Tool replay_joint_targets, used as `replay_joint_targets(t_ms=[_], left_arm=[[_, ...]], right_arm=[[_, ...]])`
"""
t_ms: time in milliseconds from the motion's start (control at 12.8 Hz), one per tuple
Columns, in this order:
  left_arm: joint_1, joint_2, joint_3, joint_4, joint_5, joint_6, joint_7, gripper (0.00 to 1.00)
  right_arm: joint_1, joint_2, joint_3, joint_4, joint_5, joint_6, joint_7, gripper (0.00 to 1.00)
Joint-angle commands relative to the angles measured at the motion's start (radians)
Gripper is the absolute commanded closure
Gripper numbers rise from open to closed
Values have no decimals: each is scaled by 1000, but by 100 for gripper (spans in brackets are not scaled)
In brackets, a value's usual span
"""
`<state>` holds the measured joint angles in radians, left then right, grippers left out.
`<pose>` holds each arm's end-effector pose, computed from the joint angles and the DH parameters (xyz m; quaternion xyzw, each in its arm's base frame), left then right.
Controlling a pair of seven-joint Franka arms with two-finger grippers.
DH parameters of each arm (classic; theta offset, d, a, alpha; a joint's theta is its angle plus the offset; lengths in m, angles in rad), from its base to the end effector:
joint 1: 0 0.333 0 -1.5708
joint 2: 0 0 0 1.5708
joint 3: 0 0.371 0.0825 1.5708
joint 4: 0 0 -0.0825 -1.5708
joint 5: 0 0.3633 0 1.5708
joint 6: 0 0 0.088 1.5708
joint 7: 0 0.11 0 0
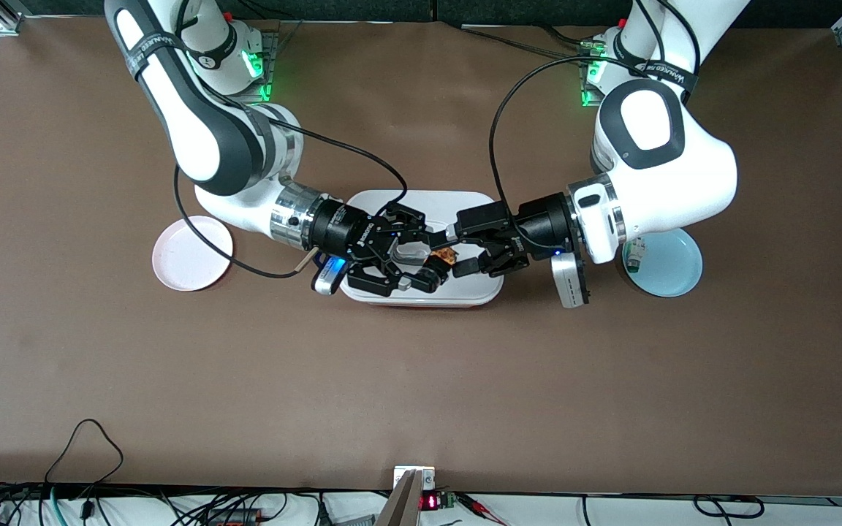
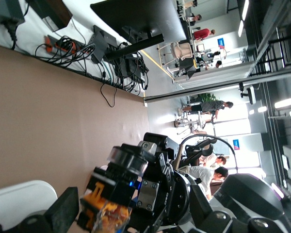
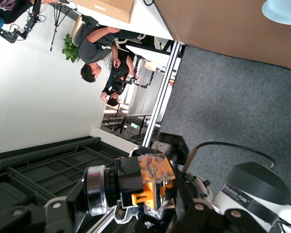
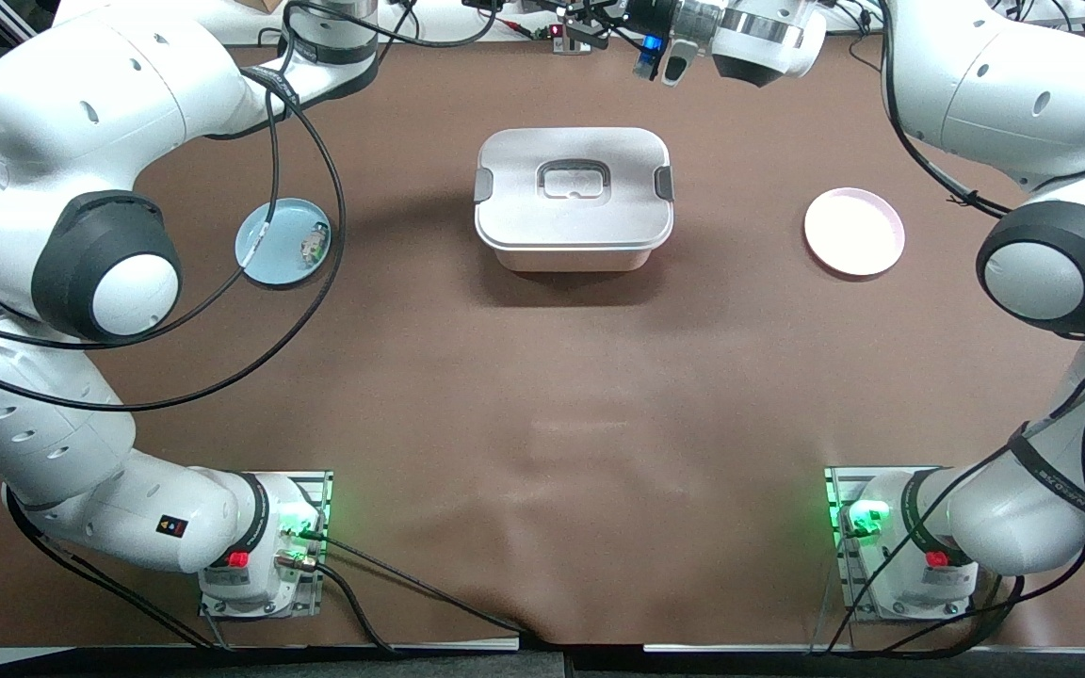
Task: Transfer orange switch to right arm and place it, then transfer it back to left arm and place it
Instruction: 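Move the left gripper onto the orange switch held by the right gripper, then close the left gripper on the orange switch beside the right gripper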
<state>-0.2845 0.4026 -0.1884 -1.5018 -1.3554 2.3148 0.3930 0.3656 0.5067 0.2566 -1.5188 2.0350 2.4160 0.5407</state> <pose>0.6440 -0.3225 0.5566 0.8101 -0.0096 0.1308 0.5714 0.6217 0.4026 0.4830 -0.4846 0.5036 0.3191 0.6401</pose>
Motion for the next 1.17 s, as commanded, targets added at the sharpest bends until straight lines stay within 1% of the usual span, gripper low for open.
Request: replay_joint_targets(t_ms=[0, 78, 235, 313, 626, 1018, 1096], left_arm=[[11, 24, -3, 29, -1, -46, 110, 0], [19, 24, -3, 29, 1, -67, 140, 0], [48, 25, 1, 28, 16, -159, 205, 0], [66, 30, 1, 28, 54, -184, 237, 0], [73, 58, 0, 41, 70, -190, 227, 0], [71, 50, -5, 48, 71, -190, 211, 0], [70, 48, -5, 72, 73, -190, 186, 0]], right_arm=[[15, 4, -8, 17, -22, 5, 27, 76], [10, 0, -8, 20, -18, 5, 28, 76], [4, -11, -8, 20, -7, 3, 30, 76], [4, -17, -8, 14, -7, 2, 33, 76], [4, -34, -8, -1, -15, 3, 59, 76], [4, -48, -8, -1, -29, 37, 81, 76], [4, -48, -8, -1, -32, 38, 88, 76]])
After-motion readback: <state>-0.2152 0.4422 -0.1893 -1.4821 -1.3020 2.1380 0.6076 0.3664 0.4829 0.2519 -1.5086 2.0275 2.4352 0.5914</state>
